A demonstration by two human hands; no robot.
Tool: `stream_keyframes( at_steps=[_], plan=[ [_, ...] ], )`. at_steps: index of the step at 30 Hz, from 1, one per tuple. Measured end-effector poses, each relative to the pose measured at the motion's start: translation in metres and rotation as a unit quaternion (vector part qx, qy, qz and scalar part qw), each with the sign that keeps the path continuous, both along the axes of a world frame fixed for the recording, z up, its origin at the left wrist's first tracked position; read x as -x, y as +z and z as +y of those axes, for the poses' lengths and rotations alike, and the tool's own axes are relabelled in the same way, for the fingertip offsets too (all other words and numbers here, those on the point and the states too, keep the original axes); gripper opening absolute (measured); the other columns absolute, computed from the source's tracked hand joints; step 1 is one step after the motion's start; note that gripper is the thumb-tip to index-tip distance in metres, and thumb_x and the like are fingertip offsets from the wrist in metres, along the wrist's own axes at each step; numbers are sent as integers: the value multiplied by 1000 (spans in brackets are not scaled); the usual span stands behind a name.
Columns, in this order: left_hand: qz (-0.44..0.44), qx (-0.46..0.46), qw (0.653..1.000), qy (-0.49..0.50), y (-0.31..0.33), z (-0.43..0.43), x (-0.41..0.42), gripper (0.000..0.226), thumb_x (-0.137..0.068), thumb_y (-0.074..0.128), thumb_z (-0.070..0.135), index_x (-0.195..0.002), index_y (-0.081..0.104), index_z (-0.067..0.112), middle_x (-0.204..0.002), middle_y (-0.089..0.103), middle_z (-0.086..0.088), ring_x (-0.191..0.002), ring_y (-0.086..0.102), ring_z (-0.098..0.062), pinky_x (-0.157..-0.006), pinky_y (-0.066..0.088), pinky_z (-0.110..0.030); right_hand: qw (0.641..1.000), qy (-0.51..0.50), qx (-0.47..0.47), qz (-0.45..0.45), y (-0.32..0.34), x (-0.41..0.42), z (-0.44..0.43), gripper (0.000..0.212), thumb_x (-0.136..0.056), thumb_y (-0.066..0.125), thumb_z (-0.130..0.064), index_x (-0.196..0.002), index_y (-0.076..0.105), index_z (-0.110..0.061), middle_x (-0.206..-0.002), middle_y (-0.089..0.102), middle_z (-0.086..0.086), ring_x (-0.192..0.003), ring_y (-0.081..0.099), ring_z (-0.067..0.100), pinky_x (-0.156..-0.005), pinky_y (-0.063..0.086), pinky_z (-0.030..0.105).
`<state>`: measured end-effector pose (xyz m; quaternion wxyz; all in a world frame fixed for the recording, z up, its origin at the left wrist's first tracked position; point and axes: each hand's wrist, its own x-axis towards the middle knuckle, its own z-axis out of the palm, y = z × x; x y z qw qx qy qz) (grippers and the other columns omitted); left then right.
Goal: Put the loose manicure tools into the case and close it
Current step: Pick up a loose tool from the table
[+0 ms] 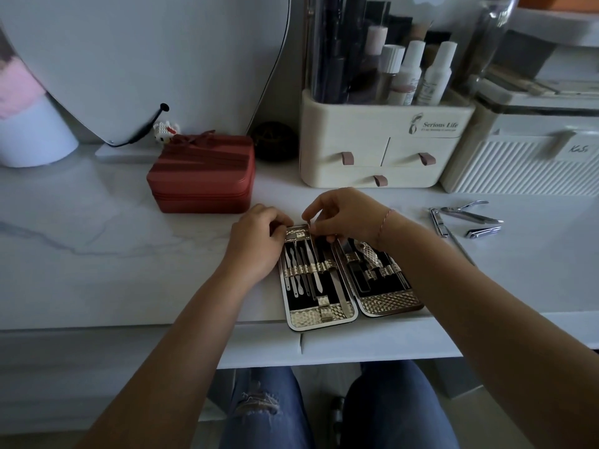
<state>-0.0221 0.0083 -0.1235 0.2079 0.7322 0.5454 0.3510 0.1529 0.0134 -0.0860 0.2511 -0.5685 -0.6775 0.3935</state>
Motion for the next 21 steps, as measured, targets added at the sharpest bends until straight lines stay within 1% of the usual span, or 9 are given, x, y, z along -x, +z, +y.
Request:
stream_keyframes(
  at_steps=[2,3,4,7,10,16,21],
  plan=[
    [2,-1,1000,-1,0,0,0,14,-86,57,9,-87,68,18,-89,55,5,-87,55,-16,-79,43,-31,996,-1,-52,-72,1,-2,-3,13,-81,68,-13,-93,72,-17,-63,60,-5,-43,49,2,-49,43,18],
    [2,-2,1000,-2,0,0,0,14,-86,57,9,-88,68,18,-88,54,5,-87,55,-16,-79,43,-30,993,-1,-73,-98,1,-3,-6,12,-82,67,-17,-92,73,-21,-62,59,-5,-43,48,2,-50,42,18],
    [2,-3,1000,-2,0,0,0,14,-86,57,9,-87,67,19,-88,54,6,-87,55,-16,-80,43,-31,991,1,-84,-109,2,-5,-9,13,-83,65,-19,-92,73,-23,-62,57,-4,-42,47,2,-49,41,16],
    [0,-2,1000,-1,-1,1,1,15,-86,56,9,-86,67,20,-88,54,6,-87,55,-16,-81,44,-32,989,25,-90,-118,4,-9,-16,18,-88,59,-19,-100,72,-24,-54,47,-5,-37,43,0,-41,32,7],
    [0,-2,1000,-1,-2,2,1,16,-85,57,9,-86,66,21,-87,53,8,-86,54,-15,-79,43,-30,985,56,-91,-136,4,-11,-20,21,-91,55,-16,-104,71,-23,-48,40,-9,-36,40,2,-40,30,9],
    [0,-3,1000,-1,-3,2,0,16,-85,57,8,-86,67,21,-86,53,7,-85,54,-15,-78,42,-29,984,73,-80,-143,6,-13,-21,24,-92,54,-16,-108,70,-23,-49,38,-7,-38,37,5,-42,29,11],
    [-1,-7,1000,-1,-3,1,0,16,-85,56,8,-87,67,20,-88,55,5,-84,54,-15,-77,42,-29,984,91,-70,-140,7,-14,-24,23,-93,54,-26,-109,69,-25,-58,44,-5,-43,37,3,-45,29,11]
  ],
)
